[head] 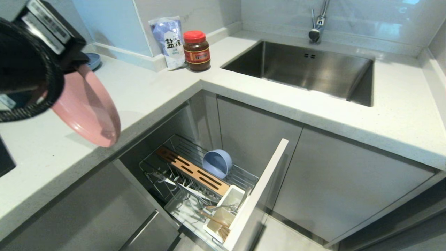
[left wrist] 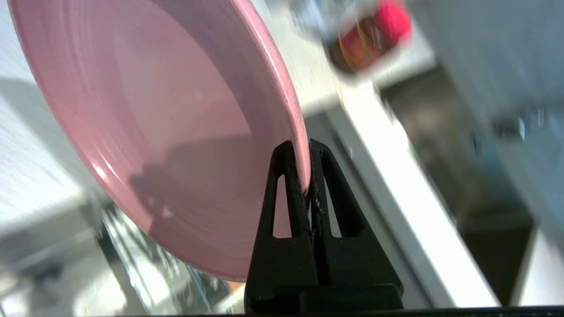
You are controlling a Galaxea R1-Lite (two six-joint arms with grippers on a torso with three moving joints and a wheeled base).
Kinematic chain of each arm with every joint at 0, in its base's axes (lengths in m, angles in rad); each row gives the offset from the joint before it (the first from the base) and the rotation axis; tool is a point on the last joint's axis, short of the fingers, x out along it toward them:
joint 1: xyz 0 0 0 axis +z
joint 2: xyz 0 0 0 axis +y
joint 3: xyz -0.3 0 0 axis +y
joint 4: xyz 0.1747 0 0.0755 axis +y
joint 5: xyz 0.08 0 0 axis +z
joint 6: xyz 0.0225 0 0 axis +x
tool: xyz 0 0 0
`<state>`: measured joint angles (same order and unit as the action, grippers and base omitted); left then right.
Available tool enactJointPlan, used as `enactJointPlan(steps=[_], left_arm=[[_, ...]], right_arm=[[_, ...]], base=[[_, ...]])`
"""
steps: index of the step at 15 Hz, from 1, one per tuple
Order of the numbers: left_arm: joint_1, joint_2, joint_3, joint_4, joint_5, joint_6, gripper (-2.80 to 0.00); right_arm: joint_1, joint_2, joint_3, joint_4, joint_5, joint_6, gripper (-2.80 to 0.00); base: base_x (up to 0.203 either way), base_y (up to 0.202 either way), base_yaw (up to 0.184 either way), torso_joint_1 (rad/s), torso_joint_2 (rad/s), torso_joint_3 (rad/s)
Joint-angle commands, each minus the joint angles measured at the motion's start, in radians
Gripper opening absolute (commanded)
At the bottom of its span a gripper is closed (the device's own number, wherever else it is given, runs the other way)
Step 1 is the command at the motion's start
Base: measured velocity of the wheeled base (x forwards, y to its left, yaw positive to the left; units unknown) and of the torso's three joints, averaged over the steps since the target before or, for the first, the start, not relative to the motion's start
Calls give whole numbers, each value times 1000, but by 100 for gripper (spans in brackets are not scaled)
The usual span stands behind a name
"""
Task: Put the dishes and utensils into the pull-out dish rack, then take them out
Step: Take the plate out of the cupboard
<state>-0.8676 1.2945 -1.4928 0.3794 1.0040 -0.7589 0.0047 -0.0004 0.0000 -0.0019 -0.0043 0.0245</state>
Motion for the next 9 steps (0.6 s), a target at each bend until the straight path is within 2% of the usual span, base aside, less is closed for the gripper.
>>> enactJointPlan(steps=[1,6,7,8,9], left_arm=[[138,-58,-62,0,-7,54,-280],[427,-80,-117,2,-95,237,-280],[480,-81,-118,10,-139,275,-280],[541,-82,-121,39,-209,301,-280],[592,-85,-127,92,-312,332,-280]], right_arm=[[0,-4,2,0,0,0,-280],[1,-4,2,-1,0,0,-280],[0,-4,2,0,0,0,-280],[1,-4,2,-1,0,0,-280],[0,-4,2,0,0,0,-280]], base=[[0,0,0,0,0,0],[0,0,0,0,0,0],[0,0,0,0,0,0],[0,0,0,0,0,0],[0,0,0,0,0,0]])
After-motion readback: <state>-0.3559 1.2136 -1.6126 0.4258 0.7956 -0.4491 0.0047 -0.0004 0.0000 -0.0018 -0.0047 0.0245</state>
